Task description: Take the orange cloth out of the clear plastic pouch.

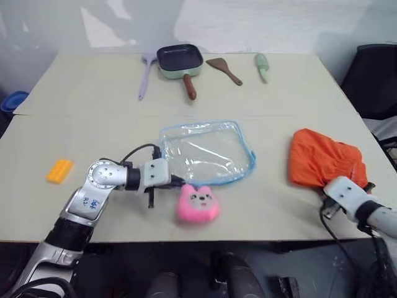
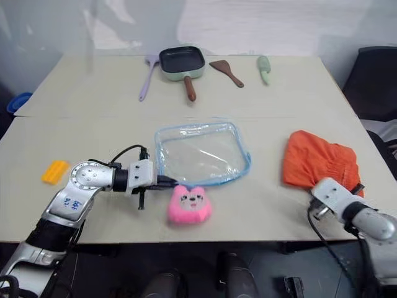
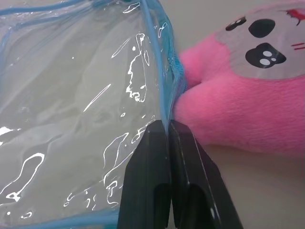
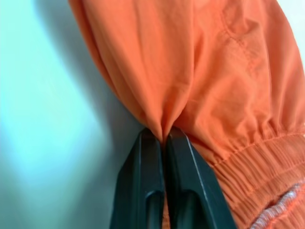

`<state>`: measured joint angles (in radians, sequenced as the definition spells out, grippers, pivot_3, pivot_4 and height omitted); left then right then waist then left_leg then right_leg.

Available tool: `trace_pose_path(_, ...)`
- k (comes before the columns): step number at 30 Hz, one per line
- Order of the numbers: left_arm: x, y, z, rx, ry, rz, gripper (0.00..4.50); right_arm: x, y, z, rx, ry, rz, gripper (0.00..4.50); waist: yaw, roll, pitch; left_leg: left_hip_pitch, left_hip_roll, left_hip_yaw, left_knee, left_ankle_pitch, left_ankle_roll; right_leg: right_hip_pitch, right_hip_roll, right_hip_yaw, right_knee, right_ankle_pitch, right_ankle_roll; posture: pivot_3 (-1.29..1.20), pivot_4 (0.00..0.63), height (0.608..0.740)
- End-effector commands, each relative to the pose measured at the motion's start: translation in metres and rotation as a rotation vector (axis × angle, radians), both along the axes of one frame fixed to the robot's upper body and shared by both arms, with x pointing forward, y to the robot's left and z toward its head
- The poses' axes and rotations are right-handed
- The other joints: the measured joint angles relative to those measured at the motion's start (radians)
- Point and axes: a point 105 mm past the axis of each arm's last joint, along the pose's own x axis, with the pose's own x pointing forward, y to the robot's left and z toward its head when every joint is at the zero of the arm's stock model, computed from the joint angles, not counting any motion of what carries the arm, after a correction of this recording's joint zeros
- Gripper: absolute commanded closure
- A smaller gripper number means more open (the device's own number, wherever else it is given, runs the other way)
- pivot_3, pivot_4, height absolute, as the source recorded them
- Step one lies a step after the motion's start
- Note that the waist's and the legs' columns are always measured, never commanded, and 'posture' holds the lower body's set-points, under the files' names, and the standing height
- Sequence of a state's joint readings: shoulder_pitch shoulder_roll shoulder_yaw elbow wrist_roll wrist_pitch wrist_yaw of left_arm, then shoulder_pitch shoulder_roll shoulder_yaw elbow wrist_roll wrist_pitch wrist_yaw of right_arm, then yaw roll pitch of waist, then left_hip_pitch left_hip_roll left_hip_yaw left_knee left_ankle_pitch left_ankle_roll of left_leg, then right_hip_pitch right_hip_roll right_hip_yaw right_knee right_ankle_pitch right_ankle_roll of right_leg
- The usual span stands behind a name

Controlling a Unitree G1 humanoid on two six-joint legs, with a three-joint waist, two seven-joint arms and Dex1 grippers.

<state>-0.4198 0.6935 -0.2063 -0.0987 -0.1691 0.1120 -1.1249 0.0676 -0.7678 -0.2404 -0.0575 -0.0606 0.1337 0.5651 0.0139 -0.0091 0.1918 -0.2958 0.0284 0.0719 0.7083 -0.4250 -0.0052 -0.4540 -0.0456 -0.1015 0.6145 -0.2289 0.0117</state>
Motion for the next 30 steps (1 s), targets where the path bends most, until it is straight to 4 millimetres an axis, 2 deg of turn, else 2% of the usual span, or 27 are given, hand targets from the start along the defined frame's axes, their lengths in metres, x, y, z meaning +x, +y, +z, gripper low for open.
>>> trace_pose_path(1,-0.008,0.002,0.004,0.037,-0.016,-0.046,4.50,0.003,0.013,-0.002,-0.010,0.002,0.014,4.45,-0.003,0.000,0.000,0.000,0.000,0.000,0.000,0.000,0.000,0.000,0.000,0.000,0.000,0.000,0.000,0.00,0.150,0.740)
trace_pose_path(3,-0.003,0.005,0.000,0.066,-0.028,-0.022,4.50,0.002,0.015,-0.004,-0.056,0.008,0.042,4.45,-0.006,0.000,0.000,0.000,0.000,0.000,-0.001,0.000,0.000,0.000,0.001,0.000,0.000,0.000,0.000,0.00,0.150,0.740)
trace_pose_path(6,0.009,0.007,-0.002,0.069,-0.040,0.046,4.50,0.000,0.015,-0.003,-0.083,0.016,0.069,3.77,-0.009,0.000,0.000,0.000,0.000,0.000,-0.001,0.000,0.000,0.000,0.001,0.000,-0.001,0.000,0.000,0.00,0.150,0.740)
trace_pose_path(9,0.013,0.004,0.005,-0.006,-0.005,0.092,3.84,-0.006,0.018,0.002,-0.033,0.030,0.097,2.79,-0.009,0.000,0.000,0.000,0.000,-0.001,-0.002,0.000,0.000,0.000,0.002,0.000,-0.001,0.000,0.000,0.00,0.150,0.740)
trace_pose_path(13,0.014,0.011,0.025,-0.142,0.075,0.173,2.63,-0.020,0.019,0.025,0.112,0.031,0.083,1.49,-0.011,0.000,0.000,-0.001,0.001,-0.001,-0.004,0.000,0.000,-0.001,0.002,-0.001,-0.002,0.000,0.000,0.00,0.150,0.740)
trace_pose_path(16,0.002,0.034,0.045,-0.234,0.202,0.214,1.82,-0.041,0.012,0.050,0.319,0.078,0.065,0.59,-0.011,0.000,0.000,-0.001,0.001,-0.001,-0.005,0.000,0.001,-0.002,0.002,-0.001,-0.002,0.000,0.000,0.00,0.150,0.740)
trace_pose_path(17,-0.006,0.048,0.052,-0.251,0.245,0.212,1.82,-0.052,0.005,0.058,0.379,0.110,0.056,0.27,-0.012,0.000,0.000,-0.001,0.001,-0.001,-0.005,0.000,0.001,-0.002,0.002,-0.001,-0.002,0.000,0.000,0.00,0.150,0.740)
trace_pose_path(18,-0.012,0.056,0.057,-0.259,0.270,0.207,1.82,-0.060,0.000,0.064,0.415,0.132,0.051,0.27,-0.014,0.001,0.000,-0.002,0.001,-0.001,-0.005,0.000,0.000,-0.004,0.002,-0.001,-0.001,0.000,-0.001,0.00,0.150,0.740)
trace_pose_path(20,-0.010,0.086,0.073,-0.267,0.259,0.295,1.82,-0.083,-0.028,0.073,0.483,0.186,-0.014,0.27,-0.011,0.001,0.001,-0.003,0.001,-0.001,-0.007,0.000,0.000,-0.006,0.002,-0.001,0.003,-0.001,-0.002,0.00,0.150,0.740)
trace_pose_path(22,-0.012,0.111,0.085,-0.266,0.262,0.349,1.82,-0.101,-0.052,0.080,0.537,0.212,-0.076,0.27,-0.005,0.000,0.000,-0.003,0.000,-0.001,-0.007,0.000,0.000,-0.006,0.002,-0.001,-0.002,-0.001,-0.002,0.00,0.150,0.740)
trace_pose_path(24,-0.014,0.135,0.088,-0.241,0.264,0.388,1.82,-0.113,-0.072,0.083,0.550,0.225,-0.137,0.27,-0.001,-0.001,0.000,-0.002,0.000,-0.001,-0.007,-0.002,0.004,-0.005,0.003,-0.001,-0.004,-0.001,-0.002,0.00,0.150,0.740)
trace_pose_path(27,-0.011,0.157,0.088,-0.185,0.244,0.440,1.82,-0.124,-0.087,0.084,0.567,0.252,-0.164,0.27,0.002,-0.001,0.000,-0.002,-0.002,0.000,-0.009,-0.002,0.007,-0.005,0.003,0.000,-0.004,-0.001,-0.001,0.00,0.150,0.740)
trace_pose_path(30,-0.004,0.169,0.084,-0.155,0.205,0.464,1.82,-0.119,-0.097,0.090,0.570,0.207,-0.183,0.27,0.003,-0.001,0.000,-0.002,-0.001,0.001,-0.009,-0.002,0.006,-0.006,0.003,0.001,-0.004,-0.002,-0.001,0.00,0.150,0.740)
